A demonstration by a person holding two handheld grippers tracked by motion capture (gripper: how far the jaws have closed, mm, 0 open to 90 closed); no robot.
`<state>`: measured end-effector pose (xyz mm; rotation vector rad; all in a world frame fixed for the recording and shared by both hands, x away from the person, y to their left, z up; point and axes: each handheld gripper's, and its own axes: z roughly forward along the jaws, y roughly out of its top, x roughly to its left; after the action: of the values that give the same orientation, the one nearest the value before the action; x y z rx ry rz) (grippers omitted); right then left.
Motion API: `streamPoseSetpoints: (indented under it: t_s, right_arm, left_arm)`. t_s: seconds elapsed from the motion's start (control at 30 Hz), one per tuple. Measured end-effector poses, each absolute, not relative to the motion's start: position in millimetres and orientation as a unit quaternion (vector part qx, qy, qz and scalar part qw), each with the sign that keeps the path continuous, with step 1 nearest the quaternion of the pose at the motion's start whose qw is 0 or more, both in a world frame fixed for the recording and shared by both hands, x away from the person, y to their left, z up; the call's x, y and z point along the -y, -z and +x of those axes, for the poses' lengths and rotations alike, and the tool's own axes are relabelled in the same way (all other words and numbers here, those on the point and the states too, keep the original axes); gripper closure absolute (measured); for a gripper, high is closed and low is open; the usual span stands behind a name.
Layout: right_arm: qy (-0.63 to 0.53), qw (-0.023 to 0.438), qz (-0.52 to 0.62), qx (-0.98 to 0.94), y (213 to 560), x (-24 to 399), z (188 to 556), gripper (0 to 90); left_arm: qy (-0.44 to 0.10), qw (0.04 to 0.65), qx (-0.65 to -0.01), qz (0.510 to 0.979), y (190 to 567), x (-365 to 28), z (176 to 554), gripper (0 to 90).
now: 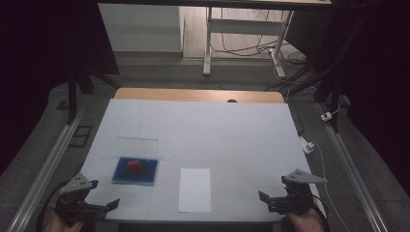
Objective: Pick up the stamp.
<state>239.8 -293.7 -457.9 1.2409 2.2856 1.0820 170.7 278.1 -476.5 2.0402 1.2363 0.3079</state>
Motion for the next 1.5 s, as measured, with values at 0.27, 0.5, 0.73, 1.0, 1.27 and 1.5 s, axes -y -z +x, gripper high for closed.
streamPoseSetpoints:
  t_s: [0.27,0.5,0.73,1.0,1.27,1.5]
  right_arm:
    - [-0.379,0.158,0.429,-0.805,458.2,291.7,241.5,0.0]
    - [-0.379,0.158,0.428,-0.805,458.3,291.4,241.5,0.0]
    - [-0.377,0.156,0.428,-0.806,458.4,291.6,241.3,0.0]
    - [-0.377,0.154,0.426,-0.807,458.6,291.4,241.0,0.0]
    - [-0.376,0.154,0.424,-0.809,458.8,291.2,241.2,0.0]
    - [-0.376,0.152,0.423,-0.81,458.9,290.8,241.4,0.0]
  left_arm:
    - [-0.109,0.357,-0.478,0.795,477.0,-277.9,170.9,0.0]
    - [-0.101,0.371,-0.473,0.793,476.4,-279.9,171.6,0.0]
    - [-0.108,0.382,-0.463,0.792,471.3,-279.2,173.4,0.0]
    - [-0.097,0.391,-0.448,0.798,471.3,-279.5,181.3,0.0]
    - [-0.086,0.41,-0.443,0.792,471.5,-279.3,189.8,0.0]
    - [-0.086,0.42,-0.438,0.79,472.4,-275.6,200.8,0.0]
